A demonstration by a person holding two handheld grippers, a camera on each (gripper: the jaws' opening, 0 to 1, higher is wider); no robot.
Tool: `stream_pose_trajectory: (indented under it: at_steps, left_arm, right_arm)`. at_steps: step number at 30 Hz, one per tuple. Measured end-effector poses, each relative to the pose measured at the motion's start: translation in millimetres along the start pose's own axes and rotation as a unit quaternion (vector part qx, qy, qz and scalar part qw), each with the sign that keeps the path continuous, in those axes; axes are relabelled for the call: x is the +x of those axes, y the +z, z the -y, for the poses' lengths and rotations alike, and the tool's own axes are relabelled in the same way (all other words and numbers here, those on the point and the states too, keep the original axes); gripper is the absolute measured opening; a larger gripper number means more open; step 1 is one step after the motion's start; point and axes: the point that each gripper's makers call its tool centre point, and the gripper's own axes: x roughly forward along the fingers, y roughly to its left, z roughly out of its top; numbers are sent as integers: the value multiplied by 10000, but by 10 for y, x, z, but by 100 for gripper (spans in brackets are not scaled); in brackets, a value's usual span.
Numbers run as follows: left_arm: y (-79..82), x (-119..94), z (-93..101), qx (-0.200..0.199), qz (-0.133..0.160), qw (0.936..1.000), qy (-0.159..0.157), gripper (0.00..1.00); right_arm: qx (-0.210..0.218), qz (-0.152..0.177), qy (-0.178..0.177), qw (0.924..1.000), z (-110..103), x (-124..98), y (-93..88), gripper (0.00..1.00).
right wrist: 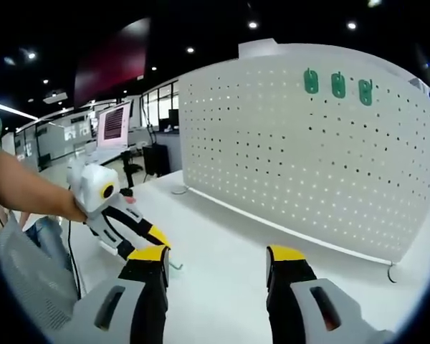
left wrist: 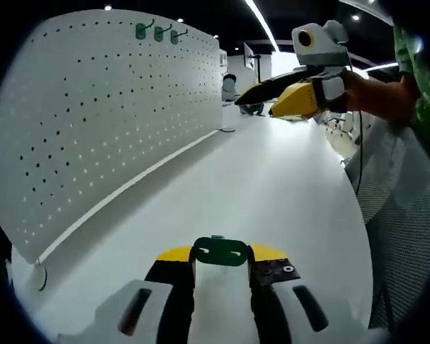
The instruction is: Insert the hook assembly into the mounting plate slot until the hook locks in place.
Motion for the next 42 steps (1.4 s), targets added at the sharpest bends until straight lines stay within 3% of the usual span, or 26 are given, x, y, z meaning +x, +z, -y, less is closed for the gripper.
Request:
stream_pose_trajectory:
  at_steps: [11,20,24,29,36,37,42]
  left_arm:
    - [508,-222,157,618,453,9971,28,29]
    - [997,-472,317,1170,962,9885,37,29]
    - [1229,-596,420,1458,1209,9819,11,29]
    - [1423,-699,511,1636,1409,9764,-8,29]
    - [1660,-823,650,1795,1734,9683,-130,29]
    - [1685,-835,668,1812,1762,9674,-148,29]
    - [1805,-888,769,1955,1911,9616,-246,29]
  right_arm:
    - [154,100,227,9996,-89,-64,95,53]
    - [584,236,497,9968,-105,-275,243,49]
    - [1002,374,825,9908,-149,-393,379,46]
    - [1389,443,1332,9803,-244,-520,541,44]
    - [2000,370,2306,9515,-450,-682,703,41]
    - [2122,335,2513,9438,-496,-710,714,40]
    - [2338,253,2917,9272,-584,-773,738,34]
